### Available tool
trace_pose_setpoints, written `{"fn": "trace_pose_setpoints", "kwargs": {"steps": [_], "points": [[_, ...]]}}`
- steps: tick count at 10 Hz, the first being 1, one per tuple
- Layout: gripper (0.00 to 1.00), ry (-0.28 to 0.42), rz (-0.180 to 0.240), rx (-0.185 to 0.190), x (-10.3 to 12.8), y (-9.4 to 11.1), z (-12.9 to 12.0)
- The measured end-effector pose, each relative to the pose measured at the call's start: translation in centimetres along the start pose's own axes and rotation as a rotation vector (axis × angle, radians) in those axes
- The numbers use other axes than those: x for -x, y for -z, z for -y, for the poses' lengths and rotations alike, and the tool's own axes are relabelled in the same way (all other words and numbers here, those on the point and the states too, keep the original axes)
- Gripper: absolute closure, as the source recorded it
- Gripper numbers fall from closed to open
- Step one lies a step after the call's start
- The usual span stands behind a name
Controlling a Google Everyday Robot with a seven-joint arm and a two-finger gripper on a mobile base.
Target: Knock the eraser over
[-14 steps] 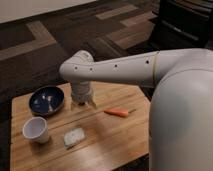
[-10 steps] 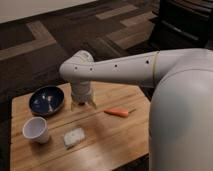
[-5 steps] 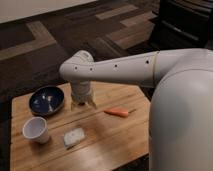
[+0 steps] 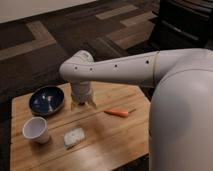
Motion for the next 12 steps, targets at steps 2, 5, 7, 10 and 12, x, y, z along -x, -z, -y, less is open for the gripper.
{"fn": "trace_pose_setpoints", "kwargs": {"steps": [2,5,7,10,12], "points": [[0.35,0.000,0.000,0.000,0.0,0.0,0.0],[0.35,0.000,0.001,0.000,0.0,0.0,0.0],[0.35,0.057,0.008,-0.030,0.4,0.0,-1.2],[0.35,0.188,0.016,-0.070,0.8,0.0,-4.2],[0.35,0.296,-0.002,-0.087,1.1,-0.8,-6.5]]}}
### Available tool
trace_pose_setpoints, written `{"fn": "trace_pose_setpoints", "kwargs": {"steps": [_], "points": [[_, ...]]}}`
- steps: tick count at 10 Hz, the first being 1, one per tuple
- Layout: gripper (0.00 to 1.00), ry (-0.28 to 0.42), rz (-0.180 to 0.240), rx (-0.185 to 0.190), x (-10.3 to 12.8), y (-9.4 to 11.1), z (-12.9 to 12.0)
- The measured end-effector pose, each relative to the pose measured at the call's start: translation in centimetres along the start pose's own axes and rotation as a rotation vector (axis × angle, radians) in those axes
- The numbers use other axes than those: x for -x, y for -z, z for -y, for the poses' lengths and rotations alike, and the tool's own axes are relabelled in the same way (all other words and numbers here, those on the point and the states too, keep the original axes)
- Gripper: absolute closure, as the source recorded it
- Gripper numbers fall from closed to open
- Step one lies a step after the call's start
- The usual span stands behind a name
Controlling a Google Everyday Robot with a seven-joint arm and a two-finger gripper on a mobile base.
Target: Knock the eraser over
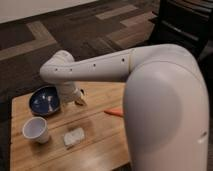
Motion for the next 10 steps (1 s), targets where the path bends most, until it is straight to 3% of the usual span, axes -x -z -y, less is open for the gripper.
{"fn": "trace_pose_setpoints", "kwargs": {"steps": [4,10], "points": [[0.35,0.146,0.016,0.008,3.9,-1.0,-1.4],[0.35,0.171,0.059,0.009,7.3,-1.1,0.7]]}}
